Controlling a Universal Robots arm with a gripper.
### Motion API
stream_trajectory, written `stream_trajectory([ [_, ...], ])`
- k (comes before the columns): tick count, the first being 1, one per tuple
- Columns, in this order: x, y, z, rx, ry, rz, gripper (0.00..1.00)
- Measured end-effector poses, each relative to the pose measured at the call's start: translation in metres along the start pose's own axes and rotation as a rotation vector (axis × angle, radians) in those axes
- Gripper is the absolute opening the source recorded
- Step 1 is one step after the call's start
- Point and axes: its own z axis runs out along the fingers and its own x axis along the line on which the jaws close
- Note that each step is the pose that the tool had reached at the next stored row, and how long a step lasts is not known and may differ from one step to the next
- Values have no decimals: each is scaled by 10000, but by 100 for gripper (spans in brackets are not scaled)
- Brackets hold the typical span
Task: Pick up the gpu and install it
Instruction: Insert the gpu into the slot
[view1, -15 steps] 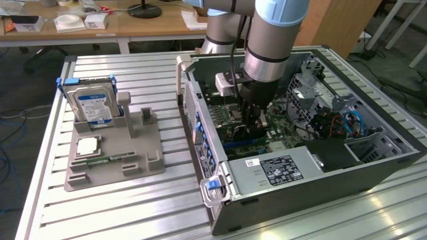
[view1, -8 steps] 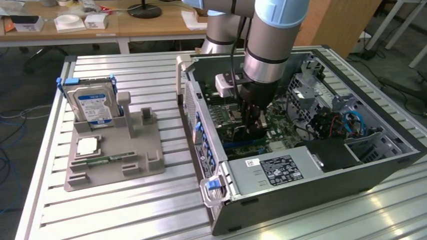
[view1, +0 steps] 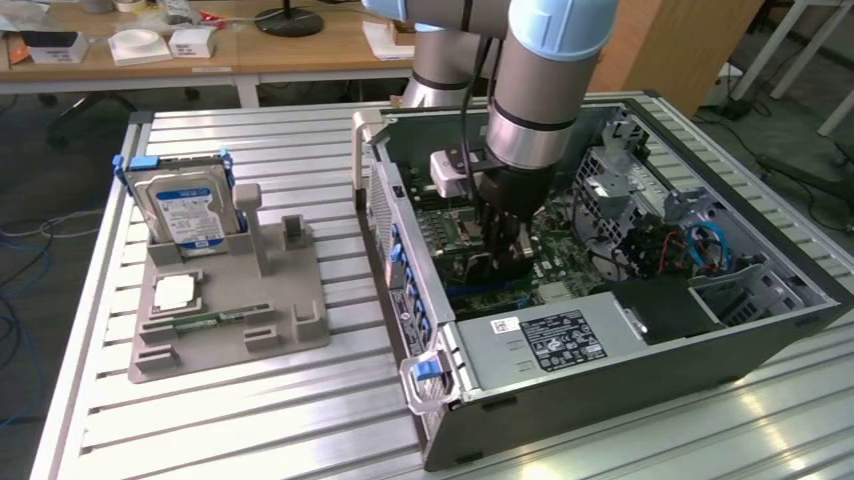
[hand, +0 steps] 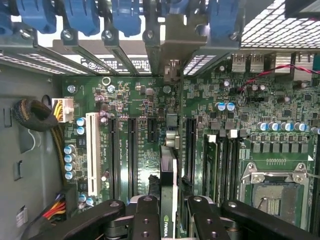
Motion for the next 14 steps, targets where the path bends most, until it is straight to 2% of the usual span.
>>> stream_trajectory([
  [14, 0, 1, 36, 0, -1, 0, 26],
])
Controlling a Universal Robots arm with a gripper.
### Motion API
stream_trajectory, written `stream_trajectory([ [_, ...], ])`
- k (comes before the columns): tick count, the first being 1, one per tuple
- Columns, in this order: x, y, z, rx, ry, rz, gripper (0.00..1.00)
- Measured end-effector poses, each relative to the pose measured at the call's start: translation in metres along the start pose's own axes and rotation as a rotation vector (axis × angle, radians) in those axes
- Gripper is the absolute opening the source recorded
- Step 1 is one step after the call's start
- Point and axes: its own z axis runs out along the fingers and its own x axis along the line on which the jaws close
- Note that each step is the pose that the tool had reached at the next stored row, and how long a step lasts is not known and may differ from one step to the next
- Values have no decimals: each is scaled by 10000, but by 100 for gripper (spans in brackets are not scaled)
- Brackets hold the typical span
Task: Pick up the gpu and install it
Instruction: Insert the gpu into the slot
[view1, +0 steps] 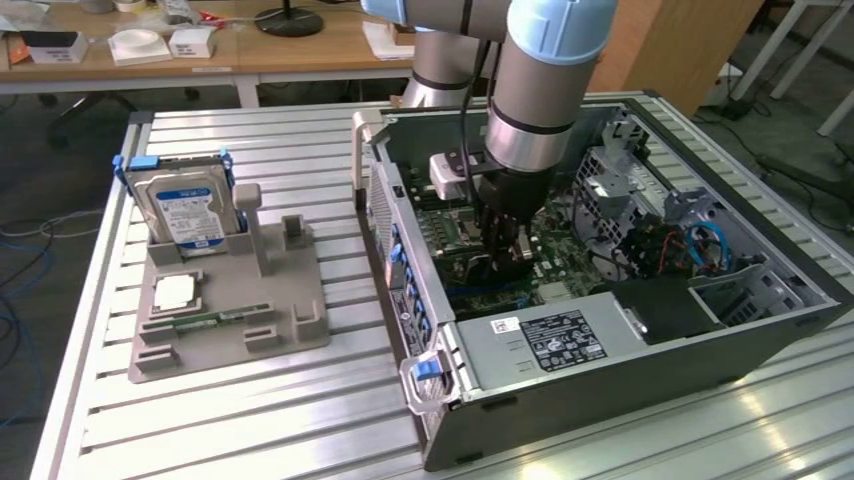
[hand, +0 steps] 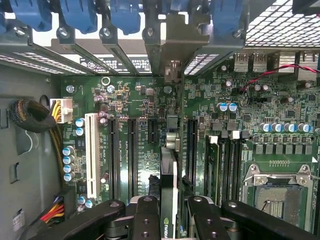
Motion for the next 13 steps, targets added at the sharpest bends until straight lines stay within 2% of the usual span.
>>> stream_trajectory([
  [13, 0, -11, -21, -1, 1, 1, 26],
])
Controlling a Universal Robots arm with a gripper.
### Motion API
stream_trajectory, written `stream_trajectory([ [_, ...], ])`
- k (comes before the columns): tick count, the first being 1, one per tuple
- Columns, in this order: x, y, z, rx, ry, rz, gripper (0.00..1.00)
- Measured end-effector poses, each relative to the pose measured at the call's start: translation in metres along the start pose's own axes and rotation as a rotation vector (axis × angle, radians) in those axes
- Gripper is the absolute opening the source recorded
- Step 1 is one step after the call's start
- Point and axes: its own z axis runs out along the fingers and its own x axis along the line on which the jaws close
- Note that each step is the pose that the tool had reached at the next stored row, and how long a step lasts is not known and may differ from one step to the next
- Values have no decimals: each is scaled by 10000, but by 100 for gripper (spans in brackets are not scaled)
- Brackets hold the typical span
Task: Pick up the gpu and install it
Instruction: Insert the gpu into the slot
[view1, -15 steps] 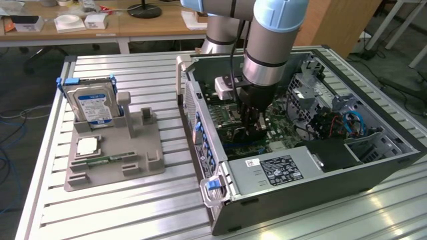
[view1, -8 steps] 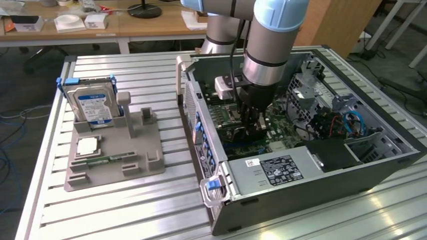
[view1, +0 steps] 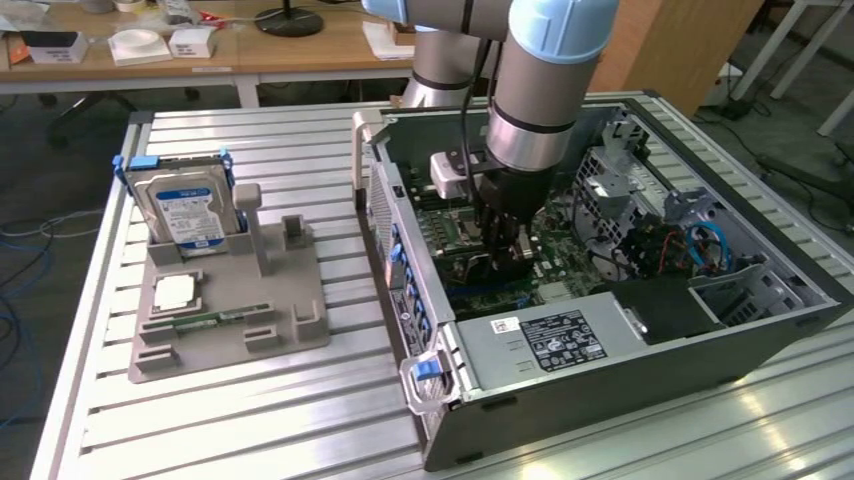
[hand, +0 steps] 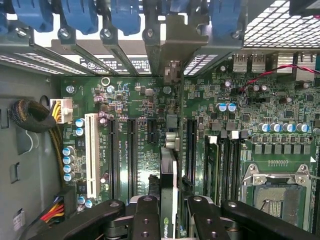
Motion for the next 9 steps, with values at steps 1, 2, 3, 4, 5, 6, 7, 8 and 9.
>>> stream_trajectory([
  [1, 0, -2, 0, -1, 0, 0, 26],
  [2, 0, -2, 0, 1, 0, 1, 26],
  [3, 0, -3, 0, 0, 0, 0, 26],
  [4, 0, -3, 0, 0, 0, -1, 26],
  [5, 0, -3, 0, 0, -1, -1, 26],
  [6, 0, -3, 1, 1, -1, -1, 26],
  [7, 0, -3, 4, 1, 0, -1, 26],
  [8, 1, -4, 8, 1, 1, -1, 26],
  [9, 1, -4, 14, 0, 3, -2, 26],
])
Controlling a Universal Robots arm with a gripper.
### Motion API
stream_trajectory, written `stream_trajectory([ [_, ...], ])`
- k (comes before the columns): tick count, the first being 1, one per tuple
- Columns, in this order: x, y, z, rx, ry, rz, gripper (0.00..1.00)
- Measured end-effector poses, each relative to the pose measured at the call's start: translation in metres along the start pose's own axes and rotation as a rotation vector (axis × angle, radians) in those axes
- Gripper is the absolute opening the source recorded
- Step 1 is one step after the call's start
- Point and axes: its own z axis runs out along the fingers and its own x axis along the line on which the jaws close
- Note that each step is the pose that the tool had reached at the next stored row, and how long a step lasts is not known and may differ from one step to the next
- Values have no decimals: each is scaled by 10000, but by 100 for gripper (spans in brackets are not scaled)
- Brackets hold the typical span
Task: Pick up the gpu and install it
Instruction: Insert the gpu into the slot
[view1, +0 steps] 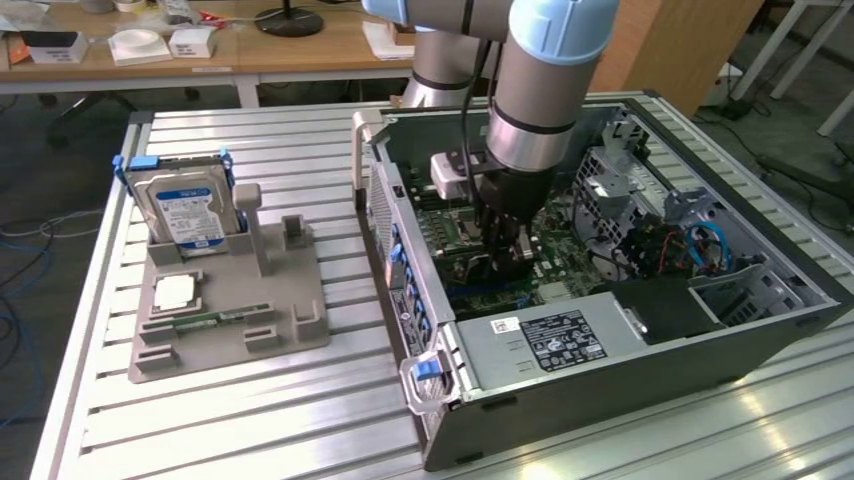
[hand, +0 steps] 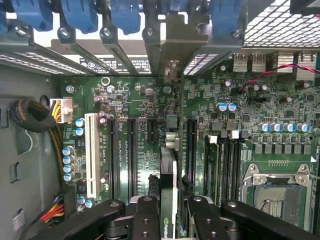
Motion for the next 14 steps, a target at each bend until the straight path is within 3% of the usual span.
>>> stream_trajectory([
  [14, 0, 1, 17, 0, -3, 1, 26],
])
